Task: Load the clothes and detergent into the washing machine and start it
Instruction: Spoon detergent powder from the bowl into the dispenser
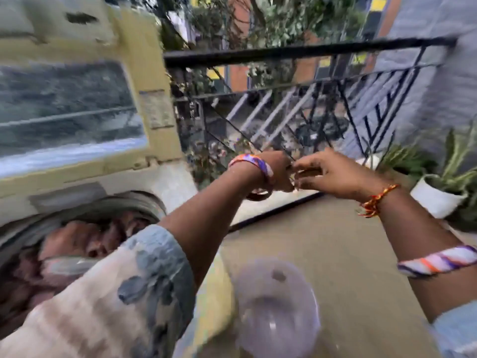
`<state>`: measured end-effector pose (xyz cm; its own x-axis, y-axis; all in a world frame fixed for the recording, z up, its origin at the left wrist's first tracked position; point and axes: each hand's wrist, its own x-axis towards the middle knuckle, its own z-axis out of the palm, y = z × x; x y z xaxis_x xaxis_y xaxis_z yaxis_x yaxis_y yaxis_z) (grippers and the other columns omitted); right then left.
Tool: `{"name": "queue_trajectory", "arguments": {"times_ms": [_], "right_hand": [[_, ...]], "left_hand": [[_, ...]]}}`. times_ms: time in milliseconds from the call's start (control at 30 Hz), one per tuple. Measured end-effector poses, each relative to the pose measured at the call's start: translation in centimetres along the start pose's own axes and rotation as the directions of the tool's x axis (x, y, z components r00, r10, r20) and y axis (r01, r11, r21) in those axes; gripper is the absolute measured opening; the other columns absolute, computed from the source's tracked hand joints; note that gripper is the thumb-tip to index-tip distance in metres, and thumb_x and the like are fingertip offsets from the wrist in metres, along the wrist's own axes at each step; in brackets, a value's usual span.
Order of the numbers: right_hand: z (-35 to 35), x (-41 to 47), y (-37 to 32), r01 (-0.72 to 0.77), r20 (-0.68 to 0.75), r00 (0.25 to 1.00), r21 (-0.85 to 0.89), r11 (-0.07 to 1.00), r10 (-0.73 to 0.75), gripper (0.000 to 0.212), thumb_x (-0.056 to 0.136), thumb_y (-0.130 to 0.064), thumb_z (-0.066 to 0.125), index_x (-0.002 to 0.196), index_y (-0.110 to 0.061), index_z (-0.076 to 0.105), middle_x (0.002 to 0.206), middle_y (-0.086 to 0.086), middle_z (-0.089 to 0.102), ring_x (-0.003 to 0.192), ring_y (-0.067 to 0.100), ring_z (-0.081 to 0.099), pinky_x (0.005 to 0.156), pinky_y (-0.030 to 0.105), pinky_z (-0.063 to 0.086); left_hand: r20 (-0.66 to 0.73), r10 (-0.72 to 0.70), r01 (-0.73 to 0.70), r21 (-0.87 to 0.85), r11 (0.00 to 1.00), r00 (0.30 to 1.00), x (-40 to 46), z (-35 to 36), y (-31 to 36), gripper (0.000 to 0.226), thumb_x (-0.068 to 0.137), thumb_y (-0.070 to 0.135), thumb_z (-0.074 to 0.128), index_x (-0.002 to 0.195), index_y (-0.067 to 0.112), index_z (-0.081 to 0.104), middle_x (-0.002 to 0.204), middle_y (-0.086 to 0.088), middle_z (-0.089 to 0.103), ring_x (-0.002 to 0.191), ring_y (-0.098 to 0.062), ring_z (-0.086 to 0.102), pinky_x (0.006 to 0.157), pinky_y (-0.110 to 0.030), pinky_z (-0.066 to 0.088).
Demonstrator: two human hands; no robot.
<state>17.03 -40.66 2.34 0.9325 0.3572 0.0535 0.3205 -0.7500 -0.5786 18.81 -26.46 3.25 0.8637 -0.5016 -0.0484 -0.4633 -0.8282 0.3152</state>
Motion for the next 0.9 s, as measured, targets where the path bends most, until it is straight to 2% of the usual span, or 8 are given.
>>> {"name": "queue_trajectory", "arguments": {"times_ms": [200, 267, 367, 500, 600, 700, 800, 900], "right_hand": [[2.7, -8.5, 16.1, -0.255, -0.038, 0.962, 0.229, 0.939, 0.271, 0.024, 0.080, 0.002, 0.064, 0.101, -0.008, 0.068, 0.101, 0.006, 0.068, 0.088, 0.011, 0.060, 0.082, 0.022, 0.045], [5.5, -12.2, 21.5, -0.359, -0.022, 0.923, 0.319, 0.877, 0.385, 0.028, 0.079, 0.005, 0.063, 0.103, -0.009, 0.066, 0.102, 0.006, 0.066, 0.086, 0.012, 0.060, 0.087, 0.025, 0.046], [10.7, -18.0, 30.4, -0.518, 0.027, 0.829, 0.414, 0.748, 0.559, 0.030, 0.080, 0.009, 0.060, 0.104, -0.008, 0.065, 0.099, 0.005, 0.064, 0.089, 0.012, 0.060, 0.081, 0.014, 0.045], [20.0, -25.4, 41.8, -0.689, 0.077, 0.611, 0.543, 0.480, 0.788, 0.027, 0.079, 0.011, 0.057, 0.098, -0.008, 0.064, 0.088, 0.002, 0.065, 0.065, -0.011, 0.060, 0.062, -0.001, 0.043], [28.3, -30.6, 49.8, -0.807, 0.185, 0.391, 0.541, 0.239, 0.902, 0.027, 0.081, 0.009, 0.055, 0.105, 0.000, 0.064, 0.088, 0.011, 0.064, 0.057, -0.005, 0.059, 0.057, 0.012, 0.044], [36.9, -35.0, 57.0, -0.903, 0.298, 0.206, 0.425, 0.064, 0.932, 0.034, 0.080, 0.005, 0.057, 0.113, 0.000, 0.062, 0.097, 0.017, 0.064, 0.075, 0.018, 0.060, 0.064, 0.023, 0.044], [44.5, -37.4, 62.0, -0.972, 0.343, 0.089, 0.236, 0.006, 0.935, 0.046, 0.082, -0.007, 0.062, 0.126, 0.000, 0.050, 0.130, 0.023, 0.053, 0.118, 0.033, 0.052, 0.099, 0.039, 0.042], [49.9, -38.0, 65.3, -0.990, 0.370, 0.000, 0.133, -0.053, 0.929, 0.051, 0.090, -0.020, 0.055, 0.131, 0.007, 0.041, 0.140, 0.025, 0.042, 0.129, 0.035, 0.041, 0.106, 0.035, 0.032]], "left_hand": [[0.283, -0.089, 0.202, -0.398, 0.895, 0.955, 5.6, 16.4, 8.3, 0.047, 0.085, 0.022, 0.063, 0.128, 0.010, 0.049, 0.117, -0.016, 0.065, 0.087, -0.023, 0.060, 0.060, -0.018, 0.046], [0.446, -0.111, 0.340, -0.475, 0.812, 0.888, 6.2, 23.5, 9.8, 0.050, 0.084, 0.022, 0.064, 0.130, 0.011, 0.047, 0.119, -0.015, 0.063, 0.095, -0.023, 0.062, 0.073, -0.024, 0.049], [0.660, -0.085, 0.526, -0.506, 0.684, 0.746, 6.4, 34.7, 12.4, 0.043, 0.086, 0.017, 0.062, 0.127, 0.008, 0.048, 0.094, -0.011, 0.065, 0.078, -0.020, 0.056, 0.058, -0.025, 0.044], [0.835, -0.083, 0.710, -0.405, 0.575, 0.544, 5.4, 48.7, 13.9, 0.038, 0.089, 0.012, 0.058, 0.125, 0.006, 0.050, 0.082, -0.007, 0.059, 0.065, -0.013, 0.051, 0.052, -0.021, 0.043], [0.908, -0.103, 0.849, -0.333, 0.411, 0.406, 4.9, 58.3, 13.7, 0.031, 0.091, 0.007, 0.053, 0.122, 0.007, 0.051, 0.074, -0.002, 0.055, 0.058, -0.007, 0.051, 0.053, -0.021, 0.042], [0.929, -0.179, 0.930, -0.277, 0.239, 0.323, 4.8, 67.5, 12.8, 0.032, 0.092, 0.011, 0.052, 0.125, 0.012, 0.050, 0.088, -0.006, 0.055, 0.065, -0.010, 0.049, 0.059, -0.027, 0.040], [0.918, -0.248, 0.944, -0.263, 0.201, 0.309, 4.5, 75.4, 10.8, 0.037, 0.091, 0.012, 0.055, 0.127, 0.008, 0.050, 0.089, -0.010, 0.056, 0.060, -0.009, 0.056, 0.061, -0.027, 0.040], [0.925, -0.266, 0.954, -0.221, 0.202, 0.270, 3.7, 81.4, 9.2, 0.036, 0.090, 0.013, 0.057, 0.126, 0.009, 0.052, 0.097, -0.011, 0.057, 0.067, -0.010, 0.057, 0.061, -0.027, 0.042]]}}
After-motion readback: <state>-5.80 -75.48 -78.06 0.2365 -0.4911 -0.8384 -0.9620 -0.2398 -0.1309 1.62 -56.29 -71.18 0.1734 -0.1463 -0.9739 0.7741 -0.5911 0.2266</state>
